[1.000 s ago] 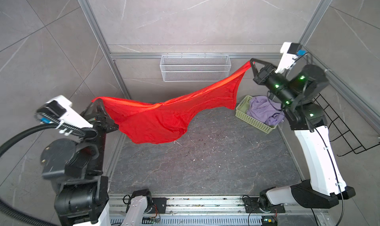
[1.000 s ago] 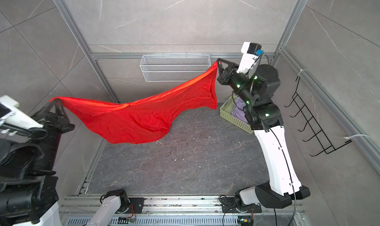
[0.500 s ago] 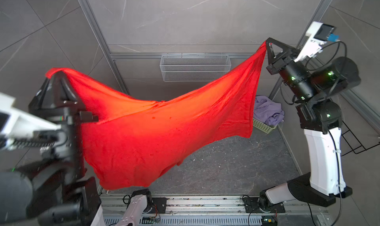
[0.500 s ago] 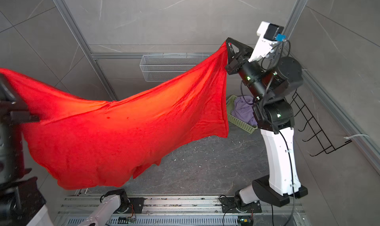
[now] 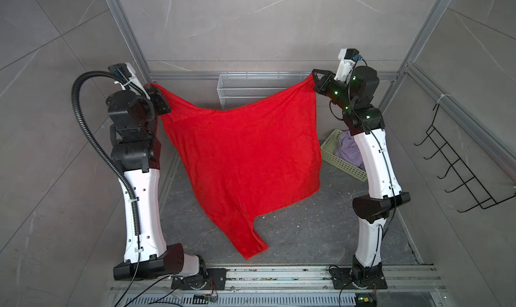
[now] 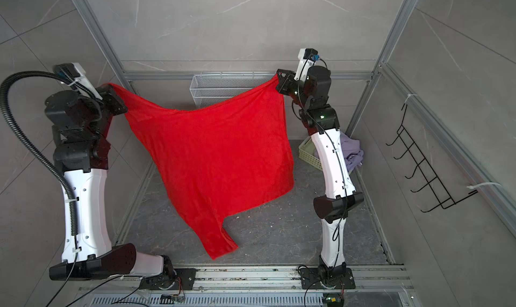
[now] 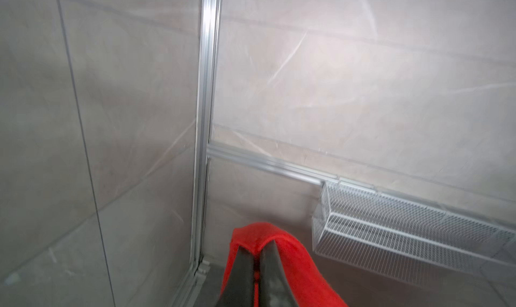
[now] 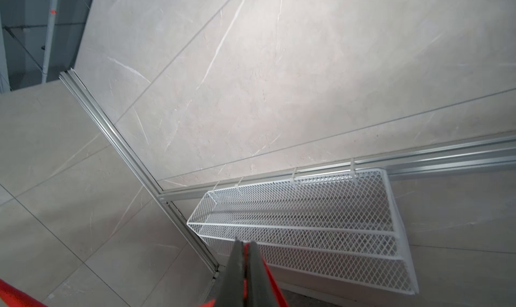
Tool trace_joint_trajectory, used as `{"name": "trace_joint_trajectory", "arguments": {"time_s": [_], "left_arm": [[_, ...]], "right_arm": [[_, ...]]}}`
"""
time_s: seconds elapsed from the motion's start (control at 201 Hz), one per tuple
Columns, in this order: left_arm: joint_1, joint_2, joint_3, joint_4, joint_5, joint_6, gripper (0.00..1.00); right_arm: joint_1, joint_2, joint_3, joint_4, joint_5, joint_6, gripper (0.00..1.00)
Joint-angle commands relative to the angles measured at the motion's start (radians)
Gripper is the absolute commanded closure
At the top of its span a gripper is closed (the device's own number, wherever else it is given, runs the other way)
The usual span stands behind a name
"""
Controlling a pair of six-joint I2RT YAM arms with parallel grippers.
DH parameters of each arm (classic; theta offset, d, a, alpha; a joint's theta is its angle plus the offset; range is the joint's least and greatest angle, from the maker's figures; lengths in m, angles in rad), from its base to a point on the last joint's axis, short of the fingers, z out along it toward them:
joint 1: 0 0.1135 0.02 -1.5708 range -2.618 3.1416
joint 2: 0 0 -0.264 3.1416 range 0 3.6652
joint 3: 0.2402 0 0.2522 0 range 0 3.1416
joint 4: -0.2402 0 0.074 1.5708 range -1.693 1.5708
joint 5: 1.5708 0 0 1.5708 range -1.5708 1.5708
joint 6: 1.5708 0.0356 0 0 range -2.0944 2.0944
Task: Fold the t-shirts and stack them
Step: 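Swing the shirt down and lay it flat on the table with both grippers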
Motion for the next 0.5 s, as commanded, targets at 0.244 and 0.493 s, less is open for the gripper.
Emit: {"name": "trace_joint_trajectory", "arguments": {"time_s": [0.244, 0.493], "left_arm": [[0.009, -0.378, -0.196, 0.131, -0.05, 0.027, 1.0], [0.007, -0.675, -0.654, -0.242, -0.087, -0.223, 1.0]], "right_arm": [[-0.031, -0.406, -0.475, 0.183, 0.039, -0.067, 1.0], [-0.031, -0.596, -1.096, 0.084, 0.013, -0.045, 1.0]]}}
